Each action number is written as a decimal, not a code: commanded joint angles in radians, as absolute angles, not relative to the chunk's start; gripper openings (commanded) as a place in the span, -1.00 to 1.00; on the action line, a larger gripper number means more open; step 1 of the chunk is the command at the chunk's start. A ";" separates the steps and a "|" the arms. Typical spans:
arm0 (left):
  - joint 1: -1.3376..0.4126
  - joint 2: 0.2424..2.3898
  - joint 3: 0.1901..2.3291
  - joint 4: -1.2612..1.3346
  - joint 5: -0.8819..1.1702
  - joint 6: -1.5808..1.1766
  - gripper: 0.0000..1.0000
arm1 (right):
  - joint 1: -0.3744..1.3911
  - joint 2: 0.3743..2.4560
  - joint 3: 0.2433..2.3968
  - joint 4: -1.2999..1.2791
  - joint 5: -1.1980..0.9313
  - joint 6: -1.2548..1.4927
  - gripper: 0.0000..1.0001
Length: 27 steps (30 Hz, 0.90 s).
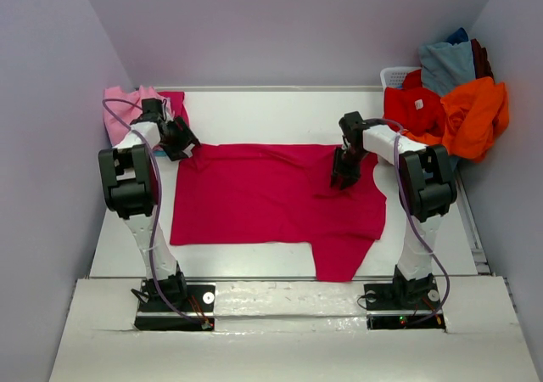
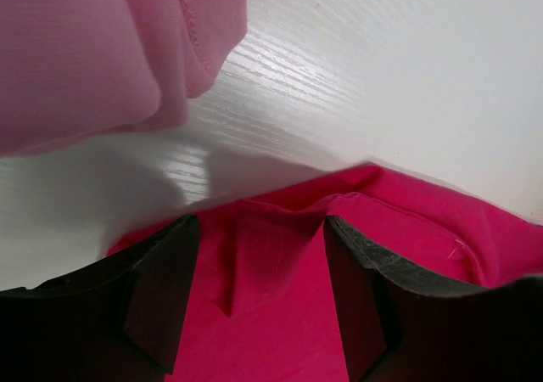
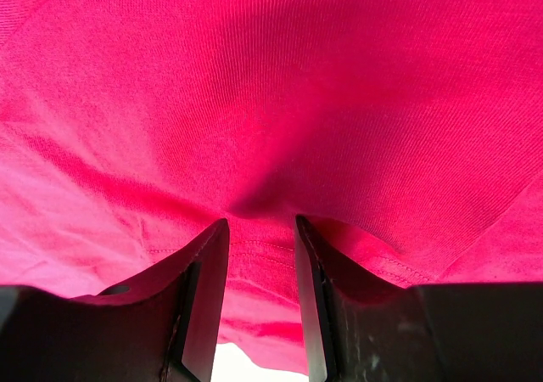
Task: Fold and stack the t-shirts
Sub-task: Fold the tshirt
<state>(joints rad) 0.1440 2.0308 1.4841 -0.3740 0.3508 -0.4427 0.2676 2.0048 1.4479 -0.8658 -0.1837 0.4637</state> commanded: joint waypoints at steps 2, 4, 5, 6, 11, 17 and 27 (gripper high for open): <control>0.146 2.046 1.447 -0.275 0.494 -0.466 0.41 | 0.261 1.968 1.431 -0.853 -0.181 0.459 -0.15; 0.146 2.045 1.437 -0.246 0.508 -0.477 0.41 | 0.261 1.965 1.425 -0.851 -0.179 0.459 -0.15; 0.146 2.040 1.427 -0.238 0.520 -0.480 0.41 | 0.261 1.962 1.422 -0.851 -0.178 0.459 -0.15; 0.146 2.037 1.424 -0.226 0.525 -0.482 0.41 | 0.261 1.962 1.420 -0.851 -0.176 0.459 -0.15; 0.146 2.028 1.411 -0.209 0.543 -0.489 0.41 | 0.261 1.962 1.411 -0.848 -0.176 0.460 -0.15; 0.146 1.980 1.411 -0.221 0.532 -0.485 0.36 | 0.261 1.963 1.407 -0.847 -0.178 0.462 -0.15; 0.155 1.925 1.405 -0.242 0.529 -0.488 0.27 | 0.261 1.965 1.397 -0.841 -0.173 0.462 -0.16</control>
